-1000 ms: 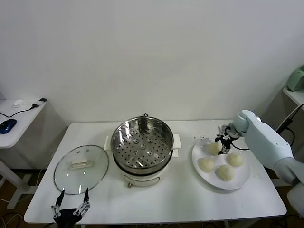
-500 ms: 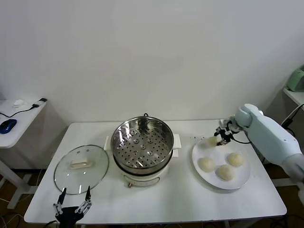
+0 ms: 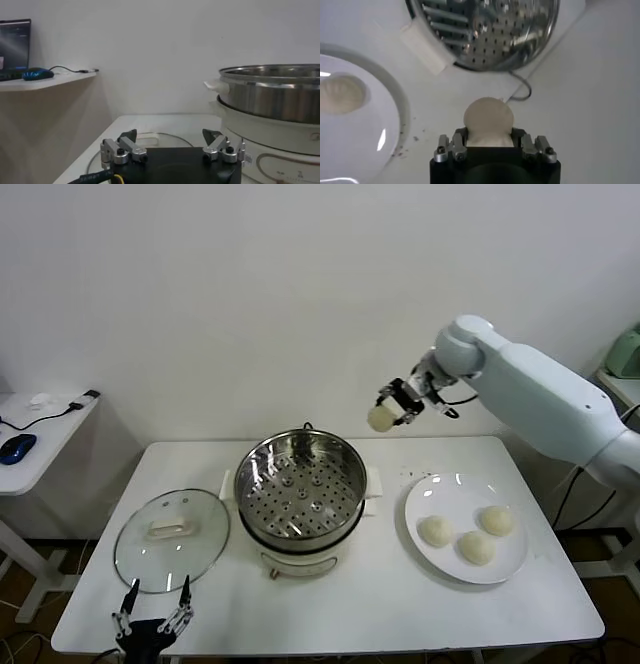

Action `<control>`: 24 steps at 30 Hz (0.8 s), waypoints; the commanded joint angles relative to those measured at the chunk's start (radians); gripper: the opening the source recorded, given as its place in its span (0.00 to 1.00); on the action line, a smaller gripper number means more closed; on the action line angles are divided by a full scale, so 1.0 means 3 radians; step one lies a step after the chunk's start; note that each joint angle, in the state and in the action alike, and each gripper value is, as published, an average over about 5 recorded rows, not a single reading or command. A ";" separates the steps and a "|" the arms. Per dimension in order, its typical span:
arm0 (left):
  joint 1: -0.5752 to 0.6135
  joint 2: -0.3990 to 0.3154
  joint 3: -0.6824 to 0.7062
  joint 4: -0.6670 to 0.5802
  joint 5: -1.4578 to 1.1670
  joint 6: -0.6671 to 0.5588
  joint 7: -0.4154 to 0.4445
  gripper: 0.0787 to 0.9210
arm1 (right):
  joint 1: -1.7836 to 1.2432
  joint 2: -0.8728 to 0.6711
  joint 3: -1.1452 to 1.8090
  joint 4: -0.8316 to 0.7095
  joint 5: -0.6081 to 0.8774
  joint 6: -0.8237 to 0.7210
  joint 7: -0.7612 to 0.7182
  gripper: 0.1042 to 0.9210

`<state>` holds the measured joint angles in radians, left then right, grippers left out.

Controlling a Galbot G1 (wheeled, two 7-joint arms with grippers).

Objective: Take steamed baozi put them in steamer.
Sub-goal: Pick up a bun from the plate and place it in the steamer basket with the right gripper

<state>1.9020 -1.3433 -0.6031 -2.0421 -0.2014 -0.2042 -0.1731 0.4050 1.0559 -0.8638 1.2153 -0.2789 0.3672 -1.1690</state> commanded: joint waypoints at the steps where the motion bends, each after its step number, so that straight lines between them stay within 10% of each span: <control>1: -0.0001 -0.0003 0.0002 -0.0001 -0.0002 0.0002 0.0000 0.88 | 0.0137 0.0614 -0.0327 0.0223 -0.0363 0.0562 -0.0083 0.61; 24: 0.0048 -0.0026 -0.0040 -0.0003 -0.0027 -0.0029 -0.0015 0.88 | -0.0631 0.1512 0.0183 -0.1141 -0.1377 0.0931 0.0050 0.61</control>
<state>1.9159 -1.3509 -0.6146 -2.0450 -0.2091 -0.2125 -0.1778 0.2652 1.4193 -0.8431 0.9877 -0.6031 0.6018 -1.1603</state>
